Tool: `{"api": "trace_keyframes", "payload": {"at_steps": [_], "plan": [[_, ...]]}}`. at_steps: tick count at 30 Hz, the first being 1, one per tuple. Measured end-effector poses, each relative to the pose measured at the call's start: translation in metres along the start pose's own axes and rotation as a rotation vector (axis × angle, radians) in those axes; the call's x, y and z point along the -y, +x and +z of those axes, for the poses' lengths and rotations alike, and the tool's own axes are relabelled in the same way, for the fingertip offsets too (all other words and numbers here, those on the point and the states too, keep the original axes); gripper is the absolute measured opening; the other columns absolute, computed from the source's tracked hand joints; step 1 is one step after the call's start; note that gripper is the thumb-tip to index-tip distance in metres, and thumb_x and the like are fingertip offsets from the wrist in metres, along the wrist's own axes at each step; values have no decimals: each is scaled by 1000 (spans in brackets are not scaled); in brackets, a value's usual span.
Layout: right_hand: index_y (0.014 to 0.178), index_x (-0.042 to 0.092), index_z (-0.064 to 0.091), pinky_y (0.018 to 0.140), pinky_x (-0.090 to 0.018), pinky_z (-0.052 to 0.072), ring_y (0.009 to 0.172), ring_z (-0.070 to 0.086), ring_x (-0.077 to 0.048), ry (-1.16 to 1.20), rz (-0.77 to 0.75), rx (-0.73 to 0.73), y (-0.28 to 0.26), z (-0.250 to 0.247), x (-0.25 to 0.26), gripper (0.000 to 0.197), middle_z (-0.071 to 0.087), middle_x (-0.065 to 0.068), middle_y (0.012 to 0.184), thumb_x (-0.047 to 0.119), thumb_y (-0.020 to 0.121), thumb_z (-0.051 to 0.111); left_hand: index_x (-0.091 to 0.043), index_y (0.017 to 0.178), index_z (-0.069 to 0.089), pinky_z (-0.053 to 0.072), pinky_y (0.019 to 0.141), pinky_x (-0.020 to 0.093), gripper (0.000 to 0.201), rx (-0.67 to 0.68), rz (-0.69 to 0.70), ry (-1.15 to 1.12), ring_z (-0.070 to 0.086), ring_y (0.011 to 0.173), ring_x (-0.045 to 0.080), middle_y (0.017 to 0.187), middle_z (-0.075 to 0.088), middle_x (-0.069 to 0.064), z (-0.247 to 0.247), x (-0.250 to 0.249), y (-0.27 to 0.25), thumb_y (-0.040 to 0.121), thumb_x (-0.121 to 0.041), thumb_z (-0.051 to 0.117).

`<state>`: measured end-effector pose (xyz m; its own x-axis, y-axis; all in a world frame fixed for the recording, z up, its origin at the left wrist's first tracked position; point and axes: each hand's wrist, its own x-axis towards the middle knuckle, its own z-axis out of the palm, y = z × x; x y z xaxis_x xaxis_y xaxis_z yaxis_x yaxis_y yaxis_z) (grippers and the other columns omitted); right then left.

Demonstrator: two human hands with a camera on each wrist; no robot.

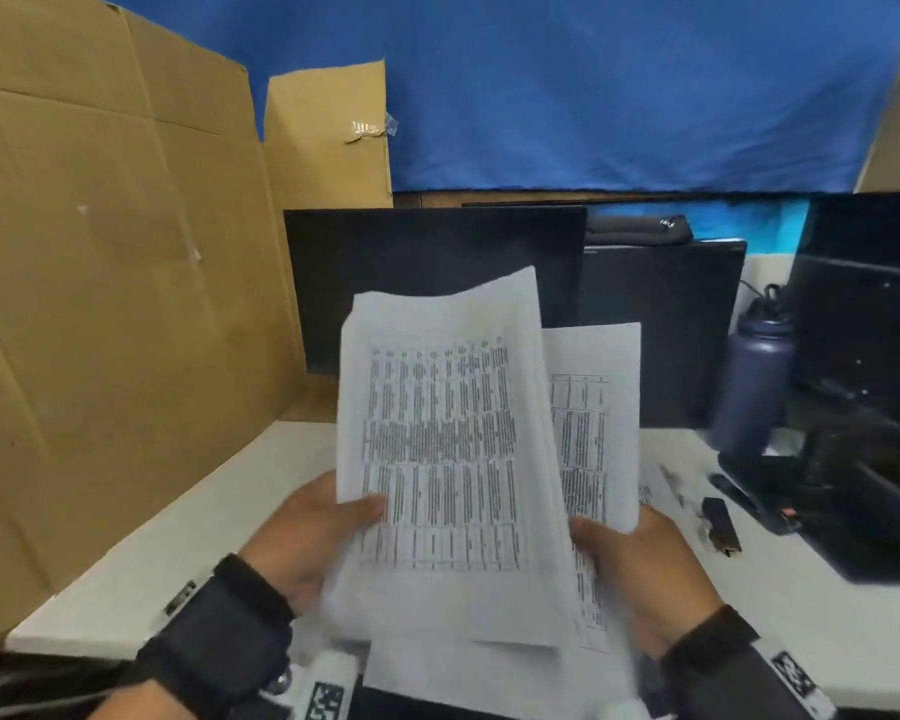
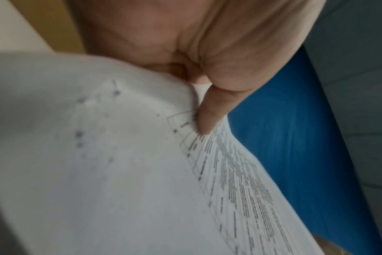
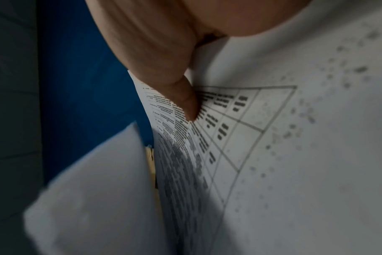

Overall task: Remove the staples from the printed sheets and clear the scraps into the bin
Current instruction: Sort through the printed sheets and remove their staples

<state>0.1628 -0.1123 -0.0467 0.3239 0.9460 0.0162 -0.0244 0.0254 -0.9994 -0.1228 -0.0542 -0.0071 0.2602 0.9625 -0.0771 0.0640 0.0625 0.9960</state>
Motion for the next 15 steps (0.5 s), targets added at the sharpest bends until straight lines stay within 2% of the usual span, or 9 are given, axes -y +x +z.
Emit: {"api": "trace_keyframes", "payload": {"at_steps": [1, 2, 4, 5, 6, 8, 10, 12, 15], "plan": [[101, 3, 72, 78, -52, 61, 85, 75, -30, -48, -6, 30, 0, 6, 3, 14, 77, -14, 93, 10, 89, 69, -13, 129, 65, 47, 108, 52, 32, 48, -19, 12, 69, 116, 28, 124, 74, 9, 13, 10, 5, 100, -3, 56], [97, 1, 72, 71, -49, 63, 79, 75, -26, -97, -27, 54, 0, 10, 6, 12, 77, -13, 87, 10, 92, 65, -14, 127, 66, 48, 107, 51, 31, 67, -45, 10, 70, 115, 27, 123, 74, 8, 23, 17, 10, 100, -3, 58], [93, 7, 75, 60, -34, 62, 74, 75, -19, -126, -60, 61, -1, 14, 17, 18, 77, -6, 81, 13, 98, 58, -13, 121, 69, 51, 104, 51, 27, 49, -87, -21, 73, 109, 26, 119, 75, 10, 37, 27, 18, 98, -2, 61], [95, 14, 76, 65, -32, 61, 81, 75, -21, -95, -70, 74, -2, 14, 22, 23, 78, -4, 87, 24, 100, 56, -13, 119, 70, 51, 104, 51, 26, 13, -65, -22, 73, 107, 26, 117, 76, 9, 39, 30, 23, 97, -1, 62], [99, 22, 77, 74, -37, 59, 91, 75, -23, -25, -78, 105, -2, 13, 27, 31, 78, -3, 95, 38, 101, 50, -14, 117, 71, 51, 104, 51, 26, -33, -21, -19, 74, 106, 24, 114, 77, 6, 40, 30, 27, 97, -1, 62], [106, 25, 75, 89, -43, 54, 103, 72, -25, 122, -104, 113, -1, 10, 36, 49, 77, -5, 108, 55, 101, 37, -19, 115, 73, 51, 104, 49, 26, -118, 90, -21, 73, 106, 20, 111, 79, -1, 39, 25, 32, 96, -4, 63], [109, 21, 70, 87, -37, 56, 101, 72, -19, 18, -246, 36, 5, 10, 42, 36, 76, 0, 107, 41, 103, 41, -25, 113, 73, 53, 102, 46, 25, -167, 189, -13, 73, 106, 15, 110, 79, -7, 38, 17, 31, 97, -9, 63], [114, 27, 63, 84, -29, 57, 98, 71, -9, -133, -360, -44, 9, 13, 43, 19, 74, 9, 108, 20, 101, 51, -32, 113, 71, 53, 101, 46, 24, -199, 267, 53, 72, 107, 11, 111, 77, -13, 39, 13, 28, 96, -17, 63], [119, 35, 60, 96, -38, 53, 108, 66, -3, -203, -385, -57, 10, 20, 35, 31, 71, 18, 115, 12, 98, 55, -37, 116, 66, 55, 97, 48, 30, -202, 284, -11, 71, 107, 14, 112, 77, -10, 42, 15, 21, 91, -19, 64]]}}
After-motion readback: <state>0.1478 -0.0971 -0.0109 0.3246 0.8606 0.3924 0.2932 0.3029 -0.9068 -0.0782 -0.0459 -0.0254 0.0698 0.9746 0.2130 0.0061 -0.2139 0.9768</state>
